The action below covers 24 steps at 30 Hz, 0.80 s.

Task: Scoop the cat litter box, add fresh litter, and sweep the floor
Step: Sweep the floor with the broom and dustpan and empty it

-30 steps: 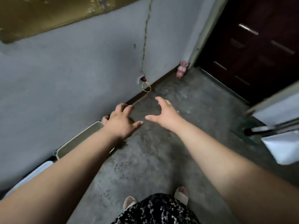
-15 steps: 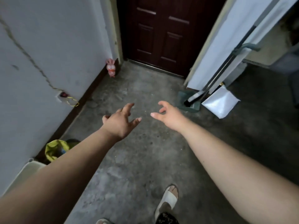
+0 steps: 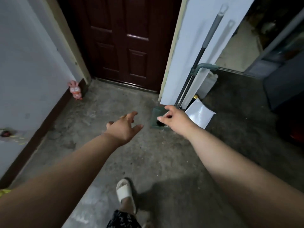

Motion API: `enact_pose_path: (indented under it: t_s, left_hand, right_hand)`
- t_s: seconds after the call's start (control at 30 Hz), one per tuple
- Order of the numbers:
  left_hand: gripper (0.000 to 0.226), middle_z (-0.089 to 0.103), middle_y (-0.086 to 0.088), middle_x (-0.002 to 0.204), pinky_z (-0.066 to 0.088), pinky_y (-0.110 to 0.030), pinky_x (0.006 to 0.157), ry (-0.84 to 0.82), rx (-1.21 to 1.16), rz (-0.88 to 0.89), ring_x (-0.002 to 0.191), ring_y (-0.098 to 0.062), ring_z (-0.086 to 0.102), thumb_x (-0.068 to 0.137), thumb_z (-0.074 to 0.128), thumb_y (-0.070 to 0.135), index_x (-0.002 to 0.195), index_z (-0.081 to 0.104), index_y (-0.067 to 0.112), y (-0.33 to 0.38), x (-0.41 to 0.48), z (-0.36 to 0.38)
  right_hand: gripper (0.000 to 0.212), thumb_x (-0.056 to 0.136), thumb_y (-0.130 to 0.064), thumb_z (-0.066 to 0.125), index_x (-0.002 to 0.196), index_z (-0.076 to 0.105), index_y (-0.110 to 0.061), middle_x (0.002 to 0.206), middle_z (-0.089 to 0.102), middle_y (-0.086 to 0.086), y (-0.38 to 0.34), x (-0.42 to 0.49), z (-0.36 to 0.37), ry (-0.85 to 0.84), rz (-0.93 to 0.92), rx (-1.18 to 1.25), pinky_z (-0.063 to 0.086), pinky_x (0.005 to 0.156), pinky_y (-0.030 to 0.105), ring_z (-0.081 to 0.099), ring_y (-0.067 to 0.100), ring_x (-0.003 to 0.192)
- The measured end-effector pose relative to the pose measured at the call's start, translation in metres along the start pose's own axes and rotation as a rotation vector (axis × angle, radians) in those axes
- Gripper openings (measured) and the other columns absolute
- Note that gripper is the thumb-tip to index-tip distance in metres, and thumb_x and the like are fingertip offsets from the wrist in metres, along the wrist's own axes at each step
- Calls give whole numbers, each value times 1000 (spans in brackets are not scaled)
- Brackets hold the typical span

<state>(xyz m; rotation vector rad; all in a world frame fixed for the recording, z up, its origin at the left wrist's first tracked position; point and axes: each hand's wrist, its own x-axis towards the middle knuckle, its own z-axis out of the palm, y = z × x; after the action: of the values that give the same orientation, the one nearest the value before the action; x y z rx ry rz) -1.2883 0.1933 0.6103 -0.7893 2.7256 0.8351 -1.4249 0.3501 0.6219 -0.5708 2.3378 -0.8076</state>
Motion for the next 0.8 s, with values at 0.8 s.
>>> enact_pose_path:
  t_s: [0.8]
  left_hand:
    - [61, 61, -6, 118, 44, -41, 101, -392, -556, -71, 107, -24, 59, 76, 63, 56, 124, 55, 18, 236, 352, 19]
  right_hand:
    - [83, 70, -44, 79, 138, 39, -19, 134, 42, 3, 54, 278, -255, 300, 119, 122, 42, 103, 42, 45, 21, 124]
